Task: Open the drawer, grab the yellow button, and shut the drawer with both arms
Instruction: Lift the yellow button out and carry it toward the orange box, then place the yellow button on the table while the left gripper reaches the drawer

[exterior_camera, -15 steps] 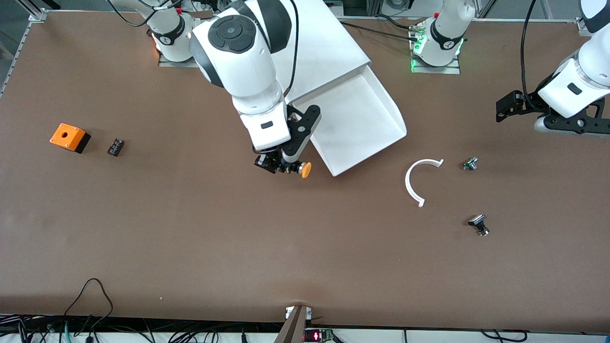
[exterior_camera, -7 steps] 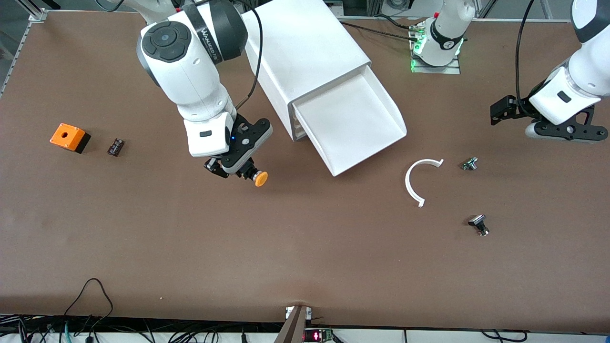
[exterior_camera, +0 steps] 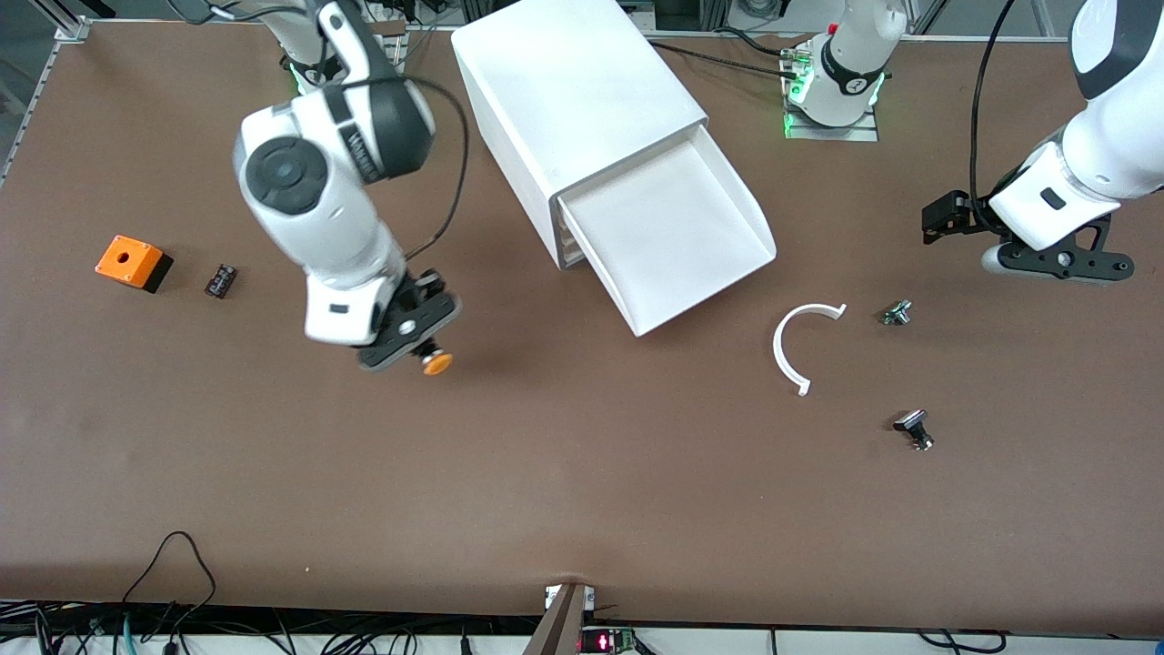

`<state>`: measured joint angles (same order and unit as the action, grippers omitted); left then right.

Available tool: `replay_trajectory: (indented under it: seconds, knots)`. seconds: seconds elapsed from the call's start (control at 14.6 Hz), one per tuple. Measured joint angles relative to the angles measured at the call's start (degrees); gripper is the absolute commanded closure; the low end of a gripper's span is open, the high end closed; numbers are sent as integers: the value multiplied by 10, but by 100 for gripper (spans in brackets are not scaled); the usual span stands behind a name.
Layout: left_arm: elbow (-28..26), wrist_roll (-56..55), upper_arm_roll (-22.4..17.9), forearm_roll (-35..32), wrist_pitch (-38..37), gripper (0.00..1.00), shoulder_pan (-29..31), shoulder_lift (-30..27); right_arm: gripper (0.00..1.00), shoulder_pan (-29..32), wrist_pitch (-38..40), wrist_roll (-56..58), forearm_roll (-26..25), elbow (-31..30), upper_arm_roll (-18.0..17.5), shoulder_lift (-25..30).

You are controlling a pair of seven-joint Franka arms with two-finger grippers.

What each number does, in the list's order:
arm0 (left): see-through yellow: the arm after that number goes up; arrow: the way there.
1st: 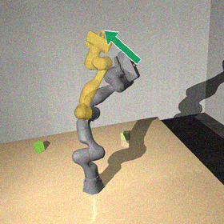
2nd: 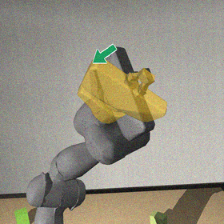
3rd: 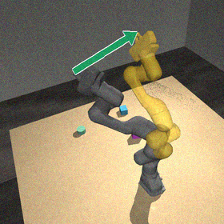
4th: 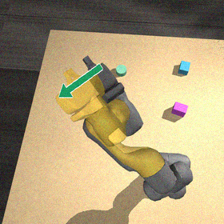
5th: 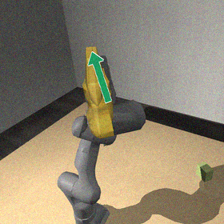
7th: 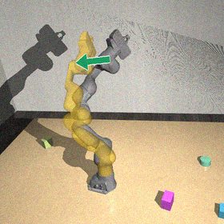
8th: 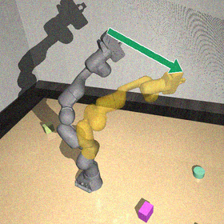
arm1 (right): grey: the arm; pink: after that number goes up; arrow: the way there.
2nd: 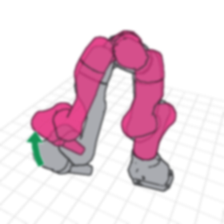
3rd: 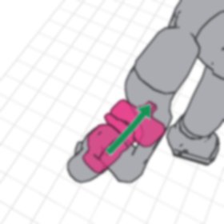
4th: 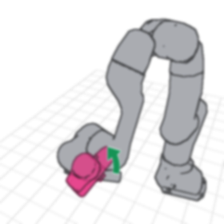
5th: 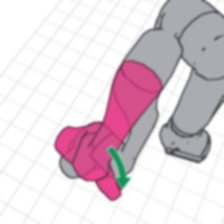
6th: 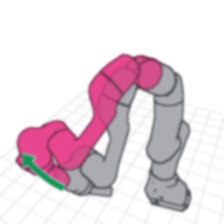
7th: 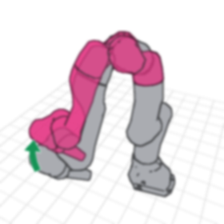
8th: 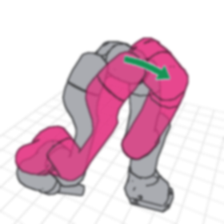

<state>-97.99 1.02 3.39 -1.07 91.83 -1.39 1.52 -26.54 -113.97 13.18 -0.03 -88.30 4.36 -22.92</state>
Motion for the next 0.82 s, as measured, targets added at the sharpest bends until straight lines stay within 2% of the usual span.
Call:
replay_trajectory:
  seconds: [0.34, 0.55, 0.82]
  knots:
    - [-19, -9, 15, 0, -2, 0, 10, 13, 75, 96, -28, -19, 0, -102, 2, 10]
    - [-25, -83, 44, 11, 13, 0, 10, 25, 75, 123, -66, -36, 0, -190, 1, 40]
    - [-83, -207, 115, 17, 132, 0, 7, 51, 73, 150, -98, -51, -11, -283, 1, 62]
